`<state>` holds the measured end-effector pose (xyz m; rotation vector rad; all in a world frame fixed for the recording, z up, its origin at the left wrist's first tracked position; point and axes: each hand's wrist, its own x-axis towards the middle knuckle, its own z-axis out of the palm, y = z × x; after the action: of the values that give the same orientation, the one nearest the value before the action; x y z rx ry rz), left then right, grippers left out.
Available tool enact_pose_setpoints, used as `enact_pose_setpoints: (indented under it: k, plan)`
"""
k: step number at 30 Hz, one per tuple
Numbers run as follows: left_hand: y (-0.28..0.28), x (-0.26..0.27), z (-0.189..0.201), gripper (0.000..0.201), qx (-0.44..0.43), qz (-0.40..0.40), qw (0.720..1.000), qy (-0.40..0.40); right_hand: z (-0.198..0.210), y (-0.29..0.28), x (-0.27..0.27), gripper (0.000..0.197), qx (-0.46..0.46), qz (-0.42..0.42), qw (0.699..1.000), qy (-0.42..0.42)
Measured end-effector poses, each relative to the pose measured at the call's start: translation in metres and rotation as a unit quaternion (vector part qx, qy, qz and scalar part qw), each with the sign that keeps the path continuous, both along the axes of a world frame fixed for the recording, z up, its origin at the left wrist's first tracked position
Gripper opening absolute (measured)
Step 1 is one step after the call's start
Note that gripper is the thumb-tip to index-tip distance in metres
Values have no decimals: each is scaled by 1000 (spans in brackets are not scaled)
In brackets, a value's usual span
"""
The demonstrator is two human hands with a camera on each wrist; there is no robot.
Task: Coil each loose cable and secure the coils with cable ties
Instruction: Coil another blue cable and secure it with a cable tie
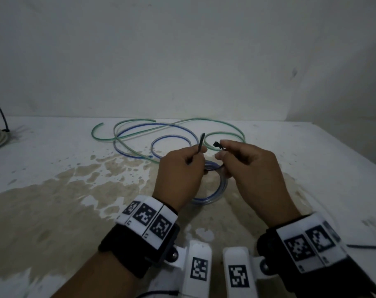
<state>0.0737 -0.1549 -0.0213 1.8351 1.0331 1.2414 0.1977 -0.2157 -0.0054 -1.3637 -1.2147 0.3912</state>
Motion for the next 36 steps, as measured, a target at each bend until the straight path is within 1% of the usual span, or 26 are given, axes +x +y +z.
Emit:
enact_pose_setpoints:
  k: [3,6,10,13,16,19,24,30,36]
  plan:
    - [-3,0,4,26,16,-23,999,30,1,-2,1,22,11,-22,1000,-13]
    - [-6,1,7,31,35,-29,997,56,1,-2,0,23,23,-32,999,-34]
    - [-8,1,8,38,44,-33,996,66,0,0,-1,23,33,-39,998,-40]
    - [-11,0,10,33,45,-42,996,62,-1,-1,0,22,32,-35,998,-45]
    - [-11,1,10,32,50,-40,996,66,-1,-1,0,22,31,-29,998,-48]
    - [-10,1,10,25,49,-39,996,66,-1,-1,0,23,31,-26,998,-54]
    - [-10,1,10,28,48,-43,996,60,-3,0,0,21,45,-44,997,-49]
    - [-10,0,10,28,39,-53,996,55,-3,0,-2,20,52,-46,996,-51]
    - [-8,-1,8,25,53,-54,994,76,0,-2,0,23,19,-9,999,-37]
